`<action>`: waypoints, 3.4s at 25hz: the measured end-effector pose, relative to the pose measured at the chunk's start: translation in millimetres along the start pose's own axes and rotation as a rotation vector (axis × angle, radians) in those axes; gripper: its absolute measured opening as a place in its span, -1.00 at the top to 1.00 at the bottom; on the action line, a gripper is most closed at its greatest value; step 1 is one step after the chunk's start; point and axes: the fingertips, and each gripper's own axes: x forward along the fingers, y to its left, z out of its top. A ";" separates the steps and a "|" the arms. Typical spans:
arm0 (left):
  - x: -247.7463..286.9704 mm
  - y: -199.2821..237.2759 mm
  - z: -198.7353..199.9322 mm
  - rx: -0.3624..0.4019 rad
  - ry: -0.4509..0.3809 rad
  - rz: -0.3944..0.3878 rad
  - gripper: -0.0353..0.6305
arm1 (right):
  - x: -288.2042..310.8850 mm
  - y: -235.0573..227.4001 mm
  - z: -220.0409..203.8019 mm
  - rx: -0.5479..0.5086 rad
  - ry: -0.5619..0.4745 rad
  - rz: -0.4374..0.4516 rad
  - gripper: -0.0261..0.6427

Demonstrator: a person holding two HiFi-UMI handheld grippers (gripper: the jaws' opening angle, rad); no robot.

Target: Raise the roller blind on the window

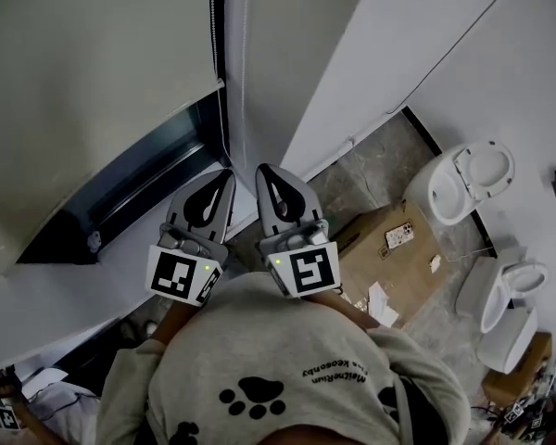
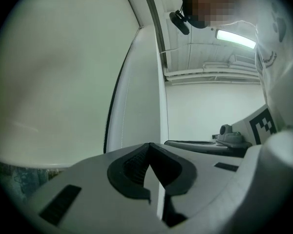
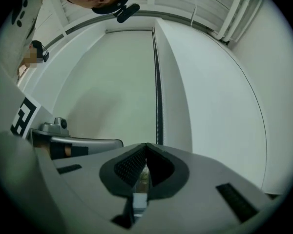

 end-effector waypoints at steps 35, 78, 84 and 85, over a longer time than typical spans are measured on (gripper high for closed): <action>137.0 82.2 -0.7 0.050 0.070 -0.144 0.42 | 63.7 -26.0 8.5 -0.061 -0.024 -0.099 0.89; 79.9 55.5 -4.1 -0.035 0.078 -0.193 0.87 | 130.9 -0.5 143.7 -0.018 -0.058 0.383 0.88; 79.0 53.7 -12.0 -0.070 0.048 -0.189 0.87 | 124.9 -7.1 135.7 0.010 -0.090 0.365 0.89; 79.9 52.6 -12.8 -0.076 0.046 -0.191 0.87 | 124.0 -7.9 135.1 0.003 -0.093 0.358 0.89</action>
